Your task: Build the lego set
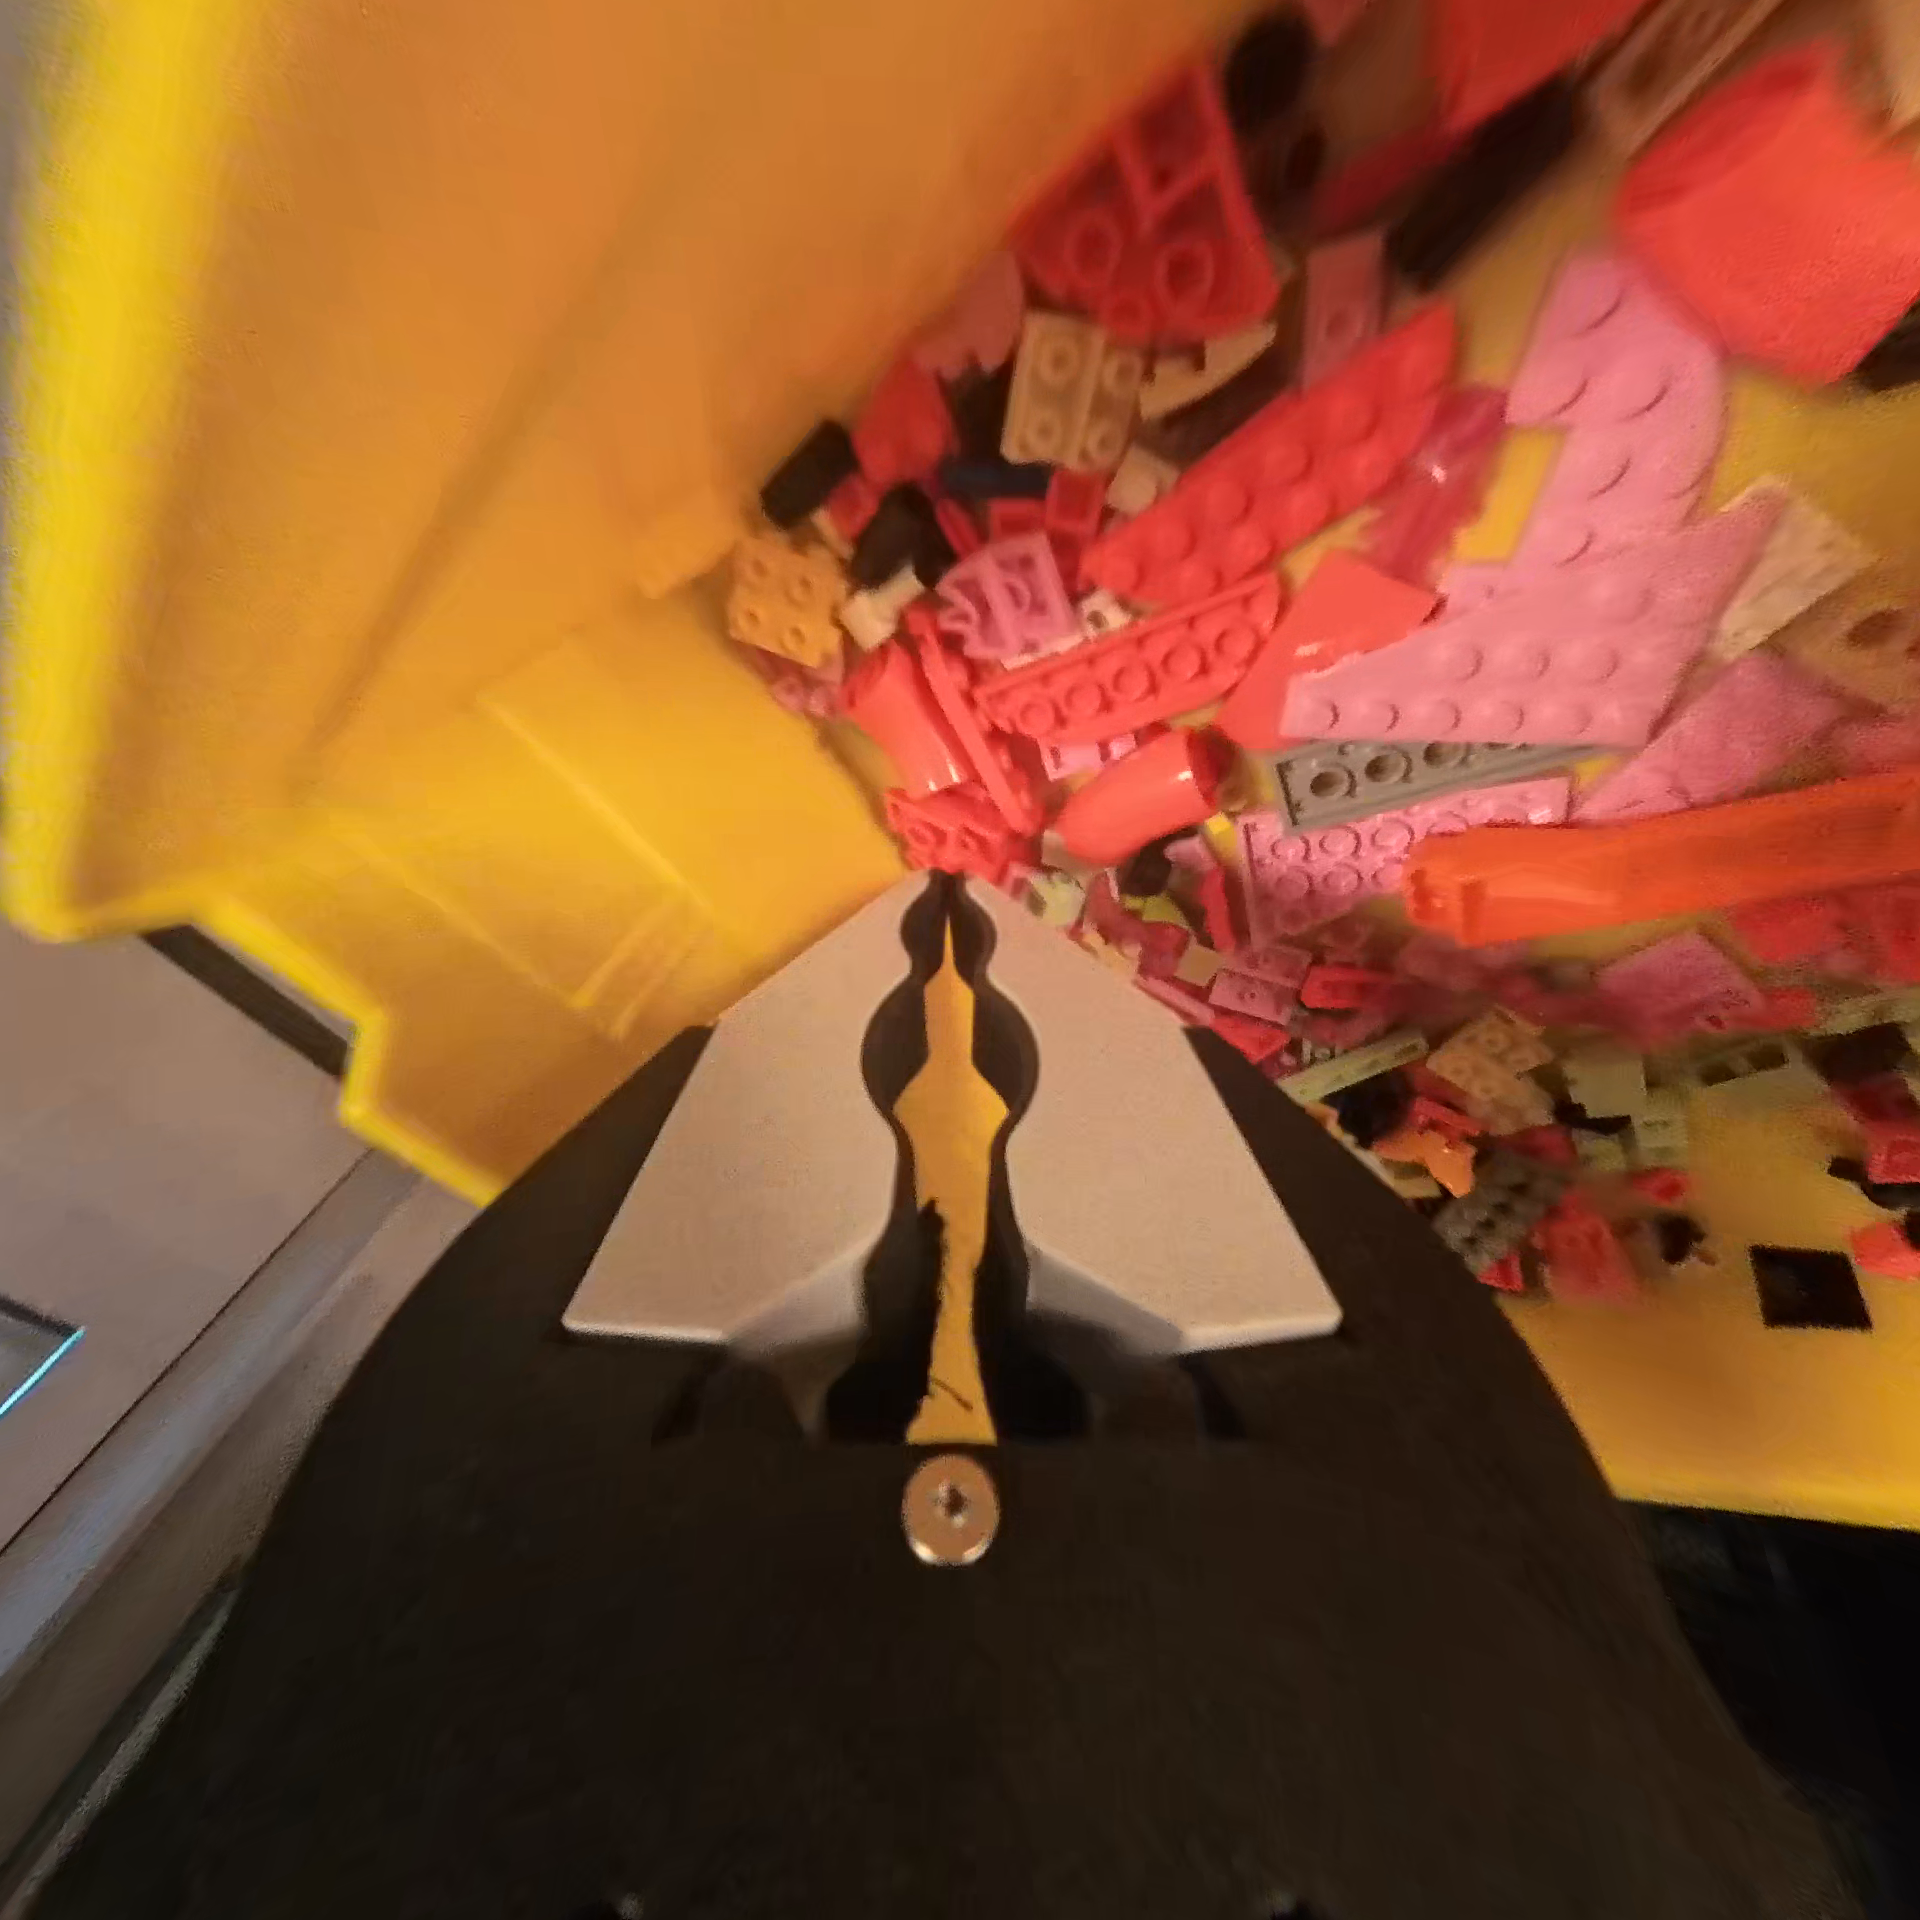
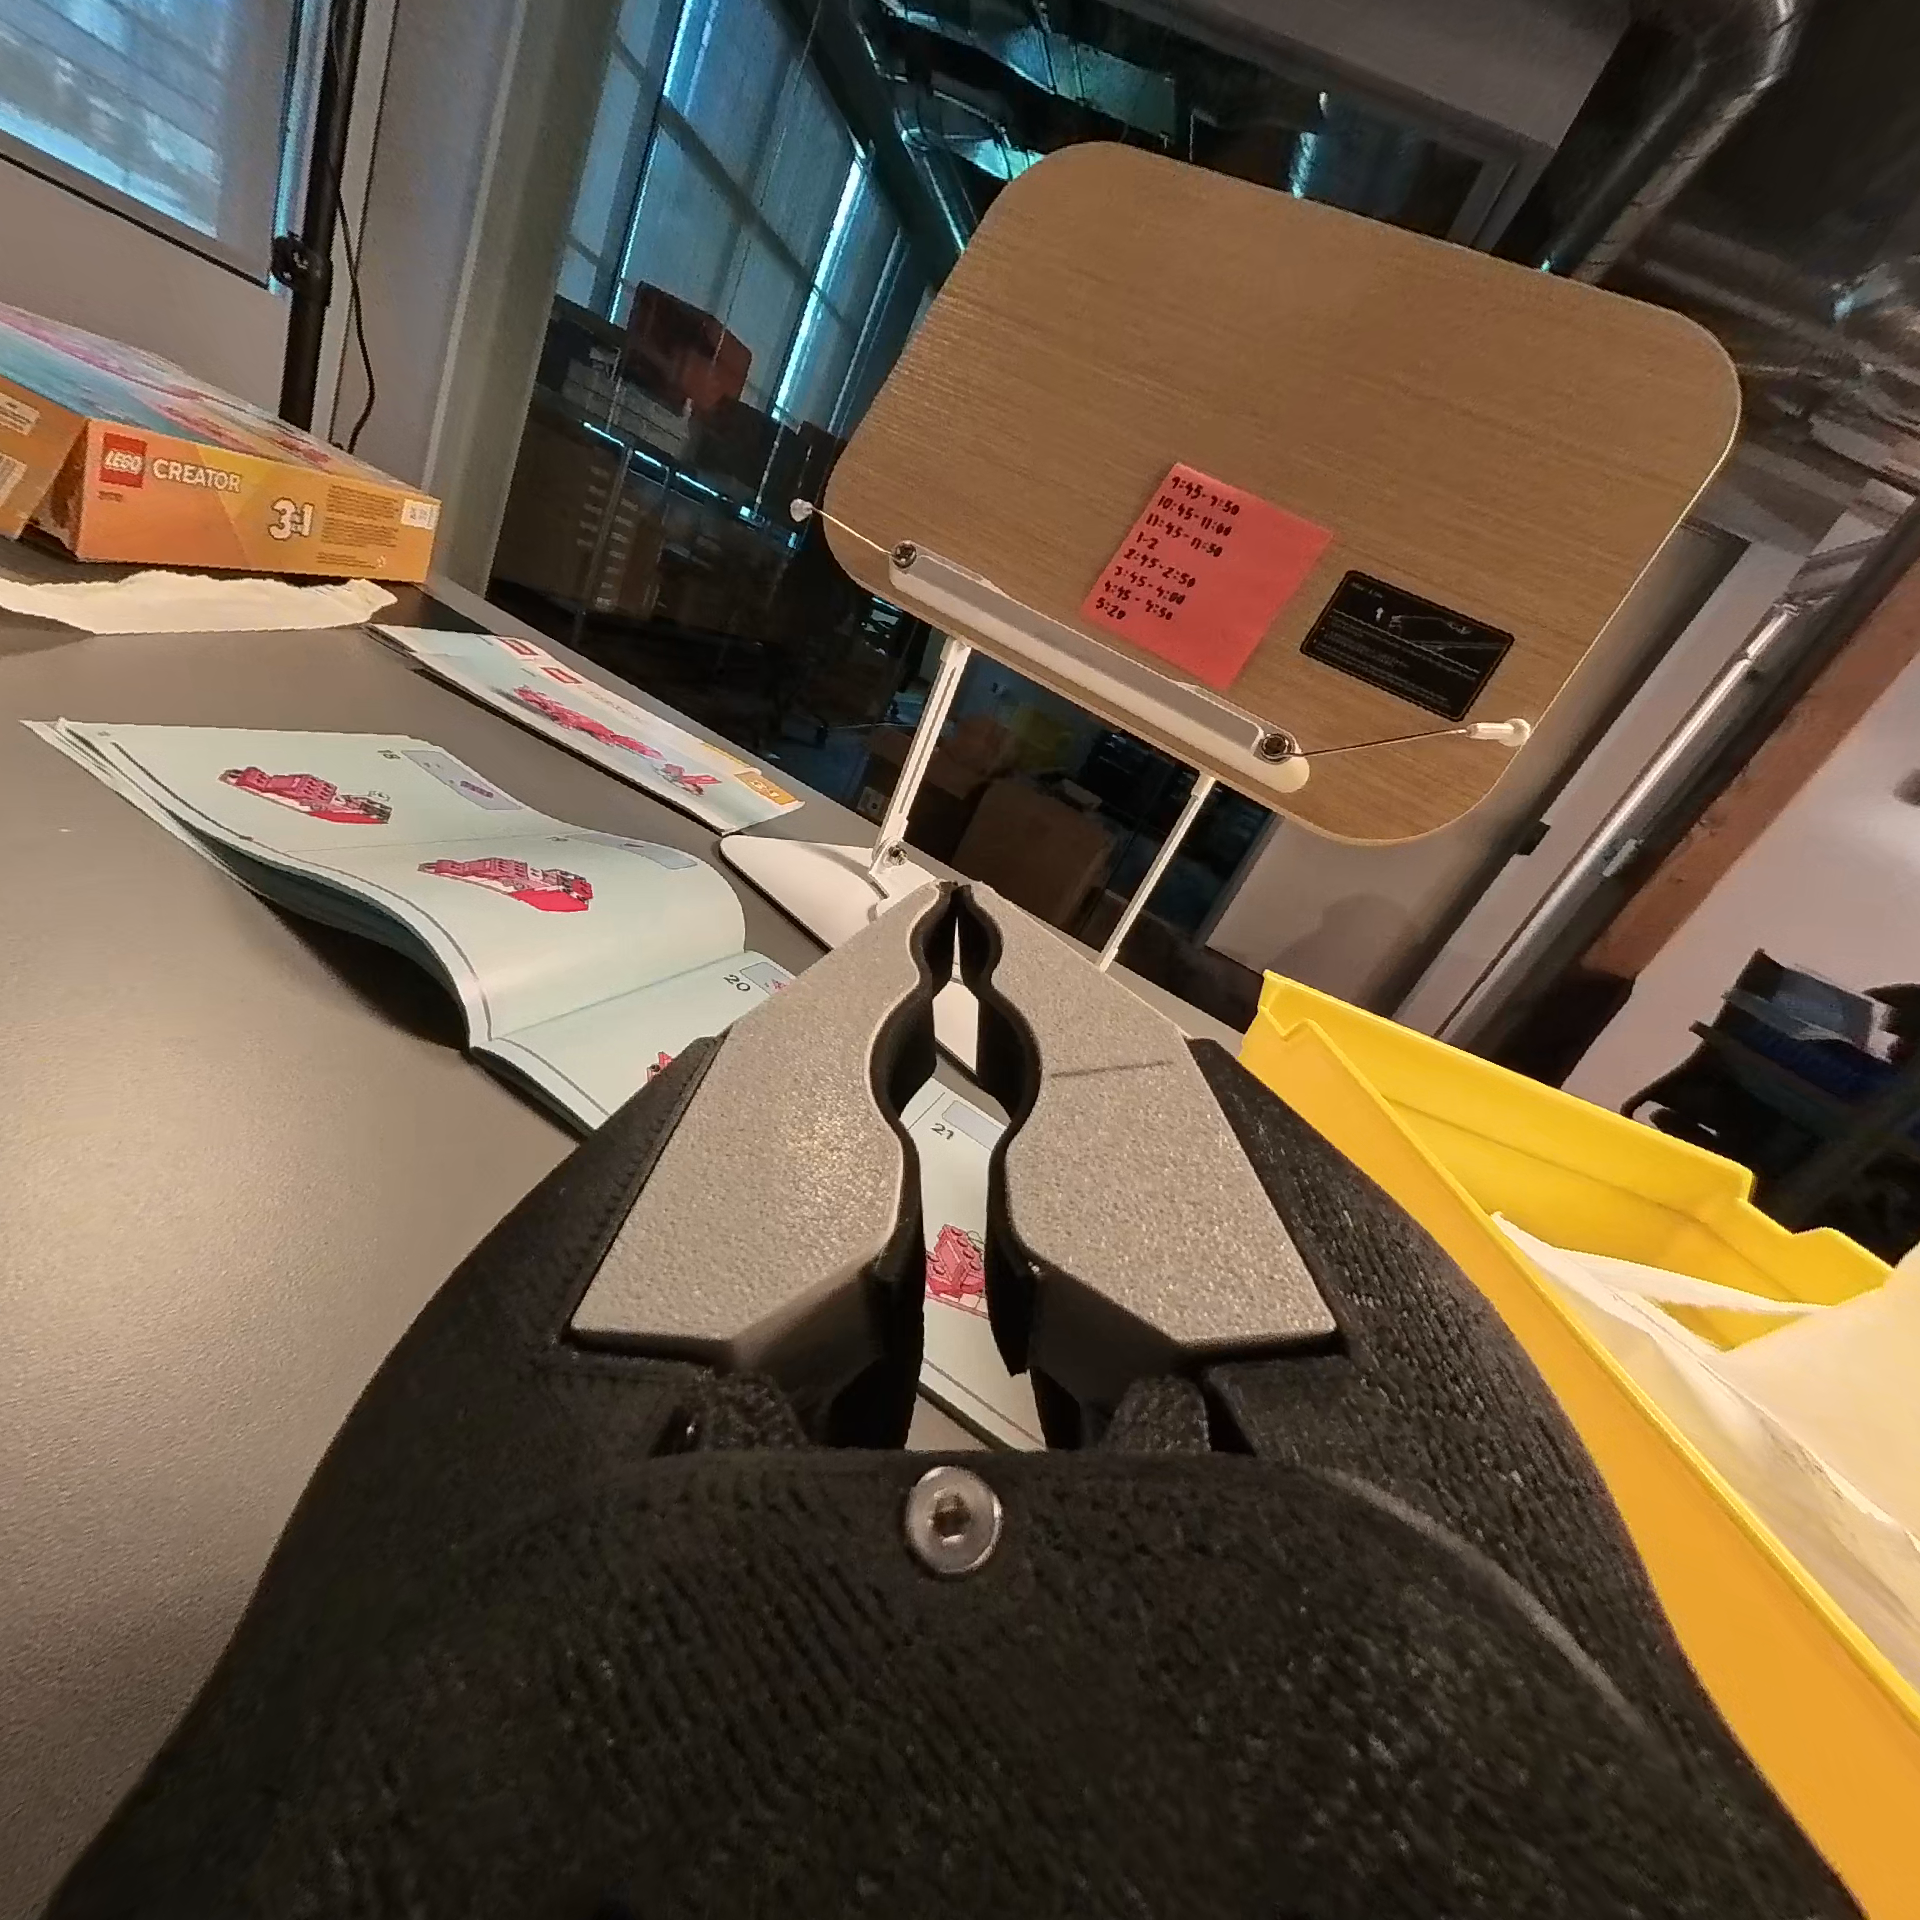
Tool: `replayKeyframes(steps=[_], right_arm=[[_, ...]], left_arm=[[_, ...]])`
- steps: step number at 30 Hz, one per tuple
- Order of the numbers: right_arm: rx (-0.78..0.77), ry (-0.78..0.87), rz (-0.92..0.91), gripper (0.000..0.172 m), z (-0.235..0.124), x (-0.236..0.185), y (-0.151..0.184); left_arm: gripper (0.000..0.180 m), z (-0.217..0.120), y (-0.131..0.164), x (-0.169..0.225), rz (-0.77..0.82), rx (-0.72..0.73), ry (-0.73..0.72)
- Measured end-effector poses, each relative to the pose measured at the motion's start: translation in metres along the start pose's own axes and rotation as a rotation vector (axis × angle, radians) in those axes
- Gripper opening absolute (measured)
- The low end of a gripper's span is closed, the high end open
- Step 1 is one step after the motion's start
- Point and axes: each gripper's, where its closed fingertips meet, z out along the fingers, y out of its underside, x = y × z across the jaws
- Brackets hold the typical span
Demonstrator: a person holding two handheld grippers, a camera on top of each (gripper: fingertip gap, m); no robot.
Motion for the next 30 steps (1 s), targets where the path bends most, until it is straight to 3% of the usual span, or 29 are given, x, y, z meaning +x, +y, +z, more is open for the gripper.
replayKeyframes(steps=[3,6,10,11,15,20,30], right_arm=[[0.002,-0.001,0.003,0.000,0.000,0.000,0.000],[0.004,-0.002,0.008,0.000,0.000,0.001,0.000],[0.003,-0.003,0.005,0.000,0.000,0.000,0.000],[0.003,-0.003,0.005,0.000,0.000,0.000,0.000],[0.002,-0.005,0.007,0.000,0.000,0.000,0.000],[0.002,-0.010,0.007,0.000,0.001,-0.001,0.000],[0.005,-0.012,0.008,0.000,0.001,-0.001,0.000]], left_arm=[[0.000,0.010,0.008,0.003,0.002,-0.077,0.016],[0.000,0.009,0.000,0.010,-0.003,-0.013,0.077],[0.000,-0.017,-0.026,0.056,-0.024,0.181,0.423],[0.000,-0.020,-0.027,0.054,-0.035,0.196,0.422],[0.010,-0.015,-0.012,0.011,-0.070,0.121,0.163],[0.016,0.000,0.013,0.014,-0.127,-0.053,0.179],[0.013,0.007,0.012,0.009,-0.108,-0.095,0.101]])
